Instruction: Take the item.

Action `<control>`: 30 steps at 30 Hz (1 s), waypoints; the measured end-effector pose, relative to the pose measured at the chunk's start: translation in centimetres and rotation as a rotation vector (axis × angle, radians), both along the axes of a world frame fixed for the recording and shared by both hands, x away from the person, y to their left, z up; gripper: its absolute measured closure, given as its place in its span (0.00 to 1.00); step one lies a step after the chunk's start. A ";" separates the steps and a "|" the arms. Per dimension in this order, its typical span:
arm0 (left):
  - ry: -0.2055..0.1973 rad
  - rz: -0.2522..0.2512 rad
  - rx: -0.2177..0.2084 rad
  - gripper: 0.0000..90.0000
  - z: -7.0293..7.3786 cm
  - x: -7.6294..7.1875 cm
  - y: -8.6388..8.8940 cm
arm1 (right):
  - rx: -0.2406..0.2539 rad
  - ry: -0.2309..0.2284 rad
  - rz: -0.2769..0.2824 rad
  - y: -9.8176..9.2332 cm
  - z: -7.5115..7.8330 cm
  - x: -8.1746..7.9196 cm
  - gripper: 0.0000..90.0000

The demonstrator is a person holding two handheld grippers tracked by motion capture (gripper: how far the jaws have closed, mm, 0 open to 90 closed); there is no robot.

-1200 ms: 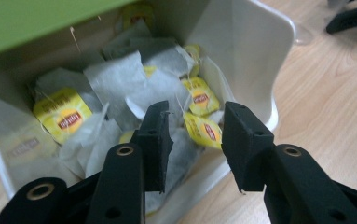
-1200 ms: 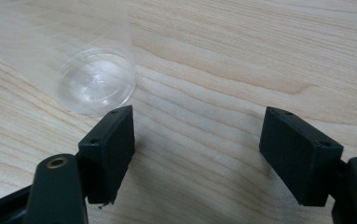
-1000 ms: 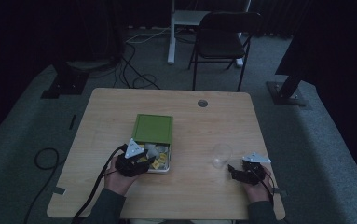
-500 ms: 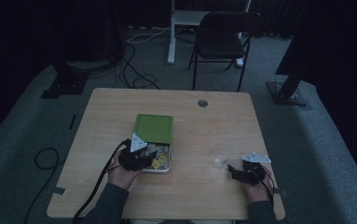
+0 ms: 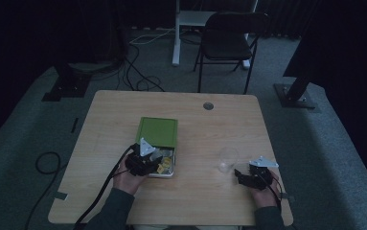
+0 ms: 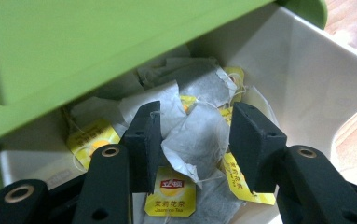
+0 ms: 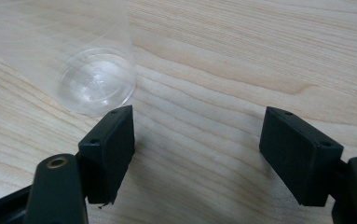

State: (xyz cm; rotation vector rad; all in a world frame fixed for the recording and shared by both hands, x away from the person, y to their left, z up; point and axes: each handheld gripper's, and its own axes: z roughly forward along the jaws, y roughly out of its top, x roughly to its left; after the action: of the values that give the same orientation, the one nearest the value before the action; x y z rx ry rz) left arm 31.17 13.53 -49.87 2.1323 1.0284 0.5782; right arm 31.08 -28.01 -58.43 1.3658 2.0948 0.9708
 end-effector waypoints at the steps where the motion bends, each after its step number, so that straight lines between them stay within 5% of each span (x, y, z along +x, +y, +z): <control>1: 0.001 0.001 -0.001 0.61 -0.1 0.0 0.0 | 0.000 0.000 0.000 0.0 0.0 0.0 0.29; 9: 0.012 -0.007 -0.008 0.68 -0.1 0.0 -0.1 | 0.000 0.000 0.000 0.0 0.0 0.0 0.29; 18: 0.026 -0.045 -0.010 0.95 0.2 -0.6 0.2 | 0.000 0.000 0.000 0.0 0.0 0.0 0.29; 22: 0.023 -0.064 -0.010 0.98 0.5 -0.7 0.4 | 0.000 0.000 0.000 0.0 0.0 0.0 0.29; 30: 0.018 -0.102 -0.080 0.98 1.5 -1.0 1.2 | 0.000 0.000 0.000 0.0 0.0 0.0 0.29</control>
State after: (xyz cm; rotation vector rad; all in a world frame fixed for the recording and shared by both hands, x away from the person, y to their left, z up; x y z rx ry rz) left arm 30.14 14.78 -48.40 2.1084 0.9311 0.4626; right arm 31.08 -28.01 -58.43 1.3654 2.0949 0.9707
